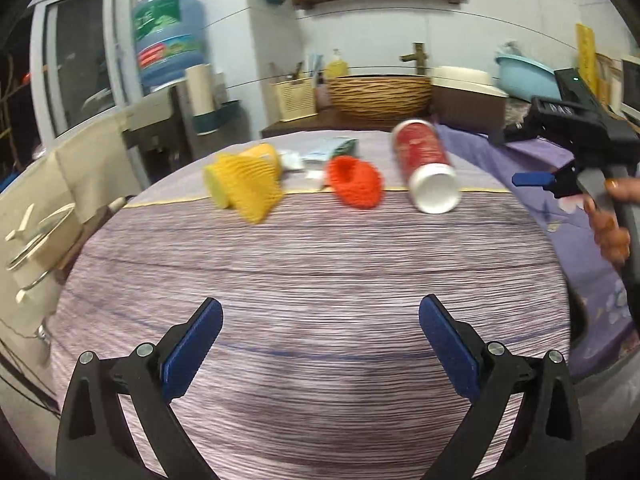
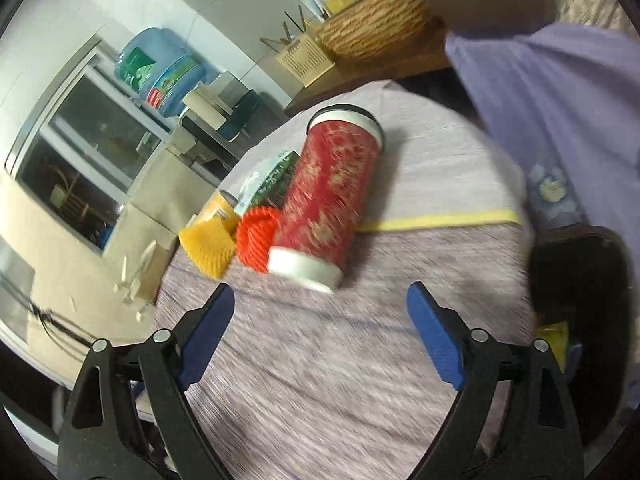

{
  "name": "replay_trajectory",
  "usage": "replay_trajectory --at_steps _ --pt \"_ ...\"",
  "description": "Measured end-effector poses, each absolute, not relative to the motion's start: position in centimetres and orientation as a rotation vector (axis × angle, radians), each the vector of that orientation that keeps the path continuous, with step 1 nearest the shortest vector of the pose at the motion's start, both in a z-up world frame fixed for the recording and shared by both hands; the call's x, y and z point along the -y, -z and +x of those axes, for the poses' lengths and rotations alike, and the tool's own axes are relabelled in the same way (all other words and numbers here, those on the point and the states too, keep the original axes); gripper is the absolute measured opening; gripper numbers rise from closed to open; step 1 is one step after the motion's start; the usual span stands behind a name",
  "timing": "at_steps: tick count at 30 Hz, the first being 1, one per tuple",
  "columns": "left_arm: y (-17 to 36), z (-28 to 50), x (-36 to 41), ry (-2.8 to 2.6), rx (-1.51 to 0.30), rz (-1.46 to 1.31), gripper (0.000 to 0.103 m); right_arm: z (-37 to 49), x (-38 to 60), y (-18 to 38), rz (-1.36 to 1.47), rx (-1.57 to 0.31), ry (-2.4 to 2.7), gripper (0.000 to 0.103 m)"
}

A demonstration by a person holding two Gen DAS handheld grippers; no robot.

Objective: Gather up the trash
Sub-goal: 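Reach the right tool to the red paper cup and close on it, then lift the red cup with the right tool while the left tool reaches the orange net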

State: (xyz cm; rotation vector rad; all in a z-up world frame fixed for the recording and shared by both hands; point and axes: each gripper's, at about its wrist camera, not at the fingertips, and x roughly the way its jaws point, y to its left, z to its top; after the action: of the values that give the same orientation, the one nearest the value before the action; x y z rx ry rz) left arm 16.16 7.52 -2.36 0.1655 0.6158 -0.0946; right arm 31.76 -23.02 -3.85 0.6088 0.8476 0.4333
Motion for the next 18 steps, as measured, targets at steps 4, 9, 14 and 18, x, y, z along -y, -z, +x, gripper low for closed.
replay_trajectory --at_steps 4,9,14,18 --pt "2.3 16.6 -9.6 0.067 -0.626 0.152 0.097 35.8 21.8 3.4 0.646 -0.869 -0.394 0.088" --pt "2.5 17.6 -11.1 0.068 -0.643 0.135 0.097 41.9 19.5 3.9 0.664 -0.958 -0.361 0.091" --pt "2.6 18.6 -11.6 0.083 -0.652 0.139 0.097 45.8 18.5 5.2 0.659 -1.002 -0.279 0.091" --pt "2.9 20.2 -11.8 0.111 -0.698 0.131 0.097 47.6 18.0 6.4 0.66 -1.04 -0.269 0.091"
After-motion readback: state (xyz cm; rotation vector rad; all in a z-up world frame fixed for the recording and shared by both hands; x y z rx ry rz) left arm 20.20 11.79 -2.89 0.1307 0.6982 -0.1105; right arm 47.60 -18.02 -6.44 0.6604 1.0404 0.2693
